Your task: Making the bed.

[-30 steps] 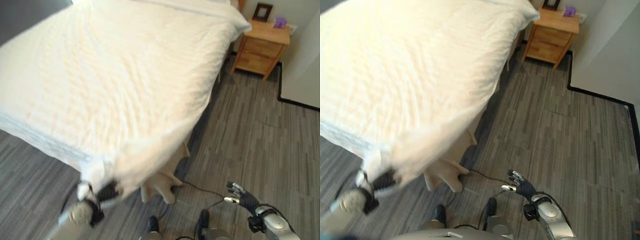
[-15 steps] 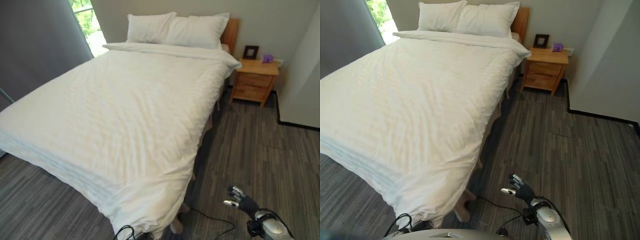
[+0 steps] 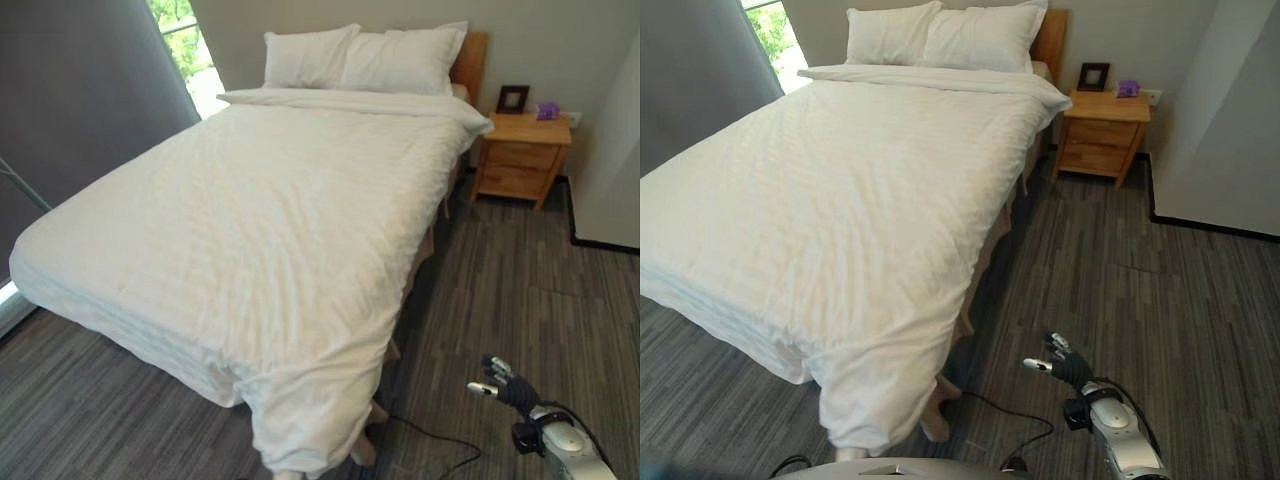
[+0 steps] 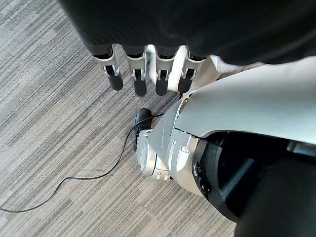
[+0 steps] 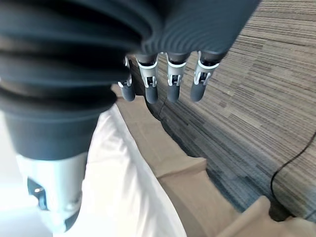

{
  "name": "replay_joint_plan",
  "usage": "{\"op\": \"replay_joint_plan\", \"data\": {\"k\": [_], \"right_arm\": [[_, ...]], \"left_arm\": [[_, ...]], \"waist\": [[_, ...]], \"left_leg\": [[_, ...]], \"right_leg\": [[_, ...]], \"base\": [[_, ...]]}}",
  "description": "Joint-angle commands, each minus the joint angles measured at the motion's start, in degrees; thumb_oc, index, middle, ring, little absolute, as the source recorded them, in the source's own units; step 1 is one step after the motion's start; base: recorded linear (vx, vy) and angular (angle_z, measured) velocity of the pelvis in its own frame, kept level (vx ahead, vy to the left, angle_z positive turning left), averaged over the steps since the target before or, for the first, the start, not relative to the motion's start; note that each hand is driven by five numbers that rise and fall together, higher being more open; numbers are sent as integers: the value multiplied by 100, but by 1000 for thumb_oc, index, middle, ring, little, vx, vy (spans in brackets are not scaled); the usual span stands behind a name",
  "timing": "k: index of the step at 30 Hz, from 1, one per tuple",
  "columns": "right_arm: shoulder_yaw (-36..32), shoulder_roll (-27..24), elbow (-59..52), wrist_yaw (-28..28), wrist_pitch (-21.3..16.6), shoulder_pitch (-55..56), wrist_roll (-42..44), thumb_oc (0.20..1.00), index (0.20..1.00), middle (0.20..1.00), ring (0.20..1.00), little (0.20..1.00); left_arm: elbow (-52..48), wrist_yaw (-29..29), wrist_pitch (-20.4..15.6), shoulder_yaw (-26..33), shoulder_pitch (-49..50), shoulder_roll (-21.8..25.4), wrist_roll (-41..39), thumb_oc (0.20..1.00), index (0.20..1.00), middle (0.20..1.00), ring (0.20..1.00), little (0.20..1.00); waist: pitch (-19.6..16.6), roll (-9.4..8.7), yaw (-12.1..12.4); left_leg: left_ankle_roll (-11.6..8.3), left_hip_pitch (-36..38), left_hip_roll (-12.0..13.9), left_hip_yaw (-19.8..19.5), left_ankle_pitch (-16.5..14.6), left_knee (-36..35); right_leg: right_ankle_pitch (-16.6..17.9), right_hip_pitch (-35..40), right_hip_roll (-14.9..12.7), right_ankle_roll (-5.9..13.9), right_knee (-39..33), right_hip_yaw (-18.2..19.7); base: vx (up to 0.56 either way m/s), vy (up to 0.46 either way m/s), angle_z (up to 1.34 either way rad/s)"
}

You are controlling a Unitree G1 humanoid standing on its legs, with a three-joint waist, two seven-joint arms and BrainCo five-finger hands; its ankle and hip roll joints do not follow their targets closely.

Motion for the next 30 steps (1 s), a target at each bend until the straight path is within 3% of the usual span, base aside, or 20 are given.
{"op": "replay_joint_plan", "data": {"k": [1, 3, 5, 7, 8, 9, 11, 13, 14, 15, 16, 19, 21, 25, 30], "right_arm": [[-209, -66, -459, 39, -131, -521, -241, 1000, 1000, 1000, 1000, 1000], [-178, 24, -556, 23, -146, -511, -160, 1000, 1000, 1000, 1000, 1000], [-24, 87, -420, 47, -195, -528, -80, 1000, 1000, 1000, 1000, 1000], [69, 101, -196, 67, -297, -607, 97, 1000, 1000, 1000, 1000, 1000], [120, 106, -148, 70, -357, -689, 365, 1000, 1000, 1000, 1000, 1000], [122, 108, -146, 70, -357, -697, 366, 1000, 1000, 1000, 1000, 1000], [-212, -140, -386, 76, -400, -734, 347, 1000, 1000, 1000, 1000, 1000], [-482, -228, -384, -50, -420, -990, 258, 1000, 1000, 1000, 1000, 1000], [-593, -87, -331, -92, -461, -1064, 405, 1000, 1000, 1000, 1000, 1000], [-589, -84, -330, -92, -461, -1068, 405, 1000, 1000, 1000, 1000, 1000], [-708, -15, -407, -96, -512, -1054, 572, 1000, 1000, 1000, 1000, 1000], [-735, 117, -598, 50, -662, -846, 854, 1000, 1000, 1000, 1000, 1000], [-630, 174, -563, 108, -627, -857, 832, 1000, 1000, 1000, 1000, 1000], [-223, 412, -472, 66, -498, -1107, 1156, 1000, 1000, 1000, 1000, 1000], [510, 869, -62, -92, -475, -1937, 1762, 1000, 1000, 1000, 1000, 1000]], "left_arm": [[1051, -535, 405, -748, 1029, 296, 740, 1000, 1000, 1000, 1000, 1000], [908, -293, 415, -827, 559, 652, 747, 1000, 1000, 1000, 1000, 1000], [575, 202, 326, -805, 93, 1094, 705, 1000, 1000, 1000, 1000, 1000], [138, 258, 256, -312, -87, 1534, -142, 1000, 1000, 1000, 1000, 1000], [-405, 297, 359, 370, -567, 1646, -1871, 1000, 1000, 1000, 1000, 1000], [-421, 287, 368, 378, -563, 1654, -1877, 1000, 1000, 1000, 1000, 1000], [-2096, -120, 287, 1171, 65, 1865, -3737, 1000, 1000, 1000, 1000, 1000], [-3152, -267, 319, 1605, 708, 2004, -4847, 1000, 1000, 1000, 1000, 1000], [-3648, -479, 304, 1878, 1027, 2034, -5530, 1000, 1000, 1000, 1000, 1000], [-3655, -481, 307, 1888, 1034, 2038, -5532, 1000, 1000, 1000, 1000, 1000], [-3820, -448, 328, 2131, 1115, 1933, -5851, 1000, 1000, 1000, 1000, 1000], [-3499, 76, 239, 2664, 1012, 1293, -6341, 1000, 1000, 1000, 1000, 1000], [-3496, 696, 145, 3044, 857, 610, -6568, 1000, 1000, 1000, 1000, 1000], [-3849, 1539, -36, 3159, 680, -214, -6623, 1000, 1000, 1000, 1000, 1000], [-4475, 1966, -268, 3102, 572, -648, -7281, 1000, 1000, 1000, 1000, 1000]], "waist": [[592, -11, 67], [683, 27, -131], [576, -16, -101], [503, -114, 23], [524, -107, 62], [515, -96, 54], [681, -60, 192], [815, -131, 227], [778, -254, 214], [766, -257, 216], [716, -327, 210], [535, -306, 195], [477, -315, 230], [365, -379, 321], [456, -525, 693]], "left_leg": [[324, -145, -159, -188, 91, 71], [299, -326, -113, -389, 234, 71], [215, -384, -39, -501, 364, 71], [39, -591, 23, -634, 616, 72], [-184, -817, 218, -856, 946, 101], [-187, -842, 232, -868, 972, 92], [-233, -1019, 301, -1071, 1139, 239], [-113, -1020, 308, -934, 898, 757], [10, -841, 232, -669, 465, 1066], [12, -858, 234, -664, 478, 1065], [67, -710, 180, -511, 238, 1198], [132, -438, 98, -242, 270, 821], [131, -266, 37, -400, 377, 400], [125, -195, 21, -570, 390, 241], [163, -214, -71, -861, 352, 225]], "right_leg": [[-101, -345, -251, 284, 1116, 188], [-332, -502, -97, 297, 1507, 1159], [-547, -152, -204, 253, 1463, 1328], [-698, 346, -172, 171, 637, 1122], [-750, 407, 78, 49, 490, 1127], [-725, 388, 94, 44, 482, 1120], [-678, 489, 204, -17, 418, 852], [-557, 392, 174, -22, 506, 662], [-441, 285, 103, -47, 505, 639], [-426, 266, 105, -48, 500, 645], [-386, 236, 85, -69, 477, 622], [-395, 158, 221, -98, 448, 466], [-409, 238, 253, -118, 364, 316], [-367, 434, 214, -113, 142, 180], [-372, 609, 133, -113, 83, -12]], "base": [[-143, -22, -24], [-192, -106, -5], [-161, -279, 64], [-213, -362, 66], [-222, -283, 25], [-243, -304, 53], [-246, -196, 84], [-336, -140, 43], [-245, -80, 7], [-170, -65, -17], [-68, -26, -36], [-23, 7, 1], [7, 33, 51], [43, 27, 36], [25, 22, 41]]}}
